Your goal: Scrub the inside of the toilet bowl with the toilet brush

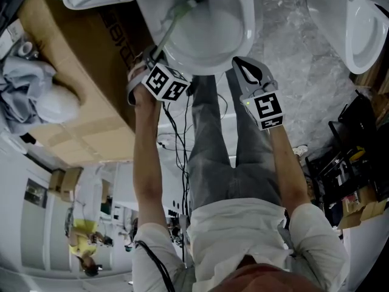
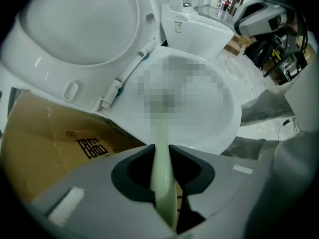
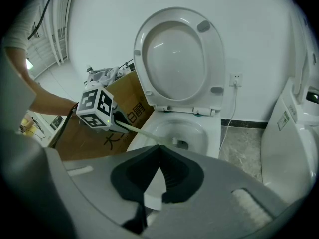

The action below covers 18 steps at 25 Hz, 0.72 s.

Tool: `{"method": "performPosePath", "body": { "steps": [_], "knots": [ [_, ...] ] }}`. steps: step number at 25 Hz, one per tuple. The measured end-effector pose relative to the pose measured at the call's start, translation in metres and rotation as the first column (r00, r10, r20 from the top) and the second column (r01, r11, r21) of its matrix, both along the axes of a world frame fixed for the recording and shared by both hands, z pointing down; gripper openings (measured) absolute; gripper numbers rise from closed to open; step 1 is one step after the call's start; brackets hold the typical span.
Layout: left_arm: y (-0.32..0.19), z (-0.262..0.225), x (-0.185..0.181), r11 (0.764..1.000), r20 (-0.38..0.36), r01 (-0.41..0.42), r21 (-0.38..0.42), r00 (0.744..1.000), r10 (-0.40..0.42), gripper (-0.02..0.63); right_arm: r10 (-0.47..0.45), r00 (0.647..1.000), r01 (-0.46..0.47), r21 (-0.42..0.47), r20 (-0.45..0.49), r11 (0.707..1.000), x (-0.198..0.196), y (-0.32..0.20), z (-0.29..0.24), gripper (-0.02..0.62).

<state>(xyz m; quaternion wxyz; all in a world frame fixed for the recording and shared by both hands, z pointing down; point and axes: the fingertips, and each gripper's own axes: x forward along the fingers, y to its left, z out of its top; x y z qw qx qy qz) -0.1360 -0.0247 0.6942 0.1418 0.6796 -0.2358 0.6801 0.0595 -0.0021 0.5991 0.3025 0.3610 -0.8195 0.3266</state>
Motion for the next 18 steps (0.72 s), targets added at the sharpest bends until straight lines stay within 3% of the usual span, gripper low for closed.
{"method": "performPosePath", "body": {
  "steps": [2, 4, 9, 13, 18],
  "knots": [
    [-0.003, -0.004, 0.0, 0.995, -0.035, 0.097, 0.015, 0.995, -0.096, 0.104, -0.002, 1.0, 0.002, 0.0, -0.001, 1.0, 0.0, -0.001, 0.0, 0.002],
    [-0.001, -0.007, 0.001, 0.976, -0.083, 0.22, 0.011, 0.972, -0.218, 0.104, -0.007, 1.0, 0.007, -0.003, -0.005, 1.0, 0.001, -0.002, 0.001, 0.002],
    [0.002, -0.011, 0.012, 0.871, -0.181, 0.491, -0.025, 0.854, -0.487, 0.104, -0.025, 1.0, 0.025, -0.007, -0.011, 1.0, 0.0, 0.0, 0.006, 0.002],
    [-0.001, -0.008, 0.029, 0.793, -0.204, 0.607, -0.053, 0.771, -0.604, 0.104, -0.036, 0.999, 0.036, -0.011, -0.013, 0.999, -0.002, 0.001, 0.006, 0.002],
    [-0.009, -0.007, 0.054, 0.729, -0.211, 0.68, -0.078, 0.704, -0.678, 0.104, -0.053, 0.998, 0.052, -0.016, -0.023, 0.999, 0.002, 0.005, 0.008, 0.002]
  ]
}}
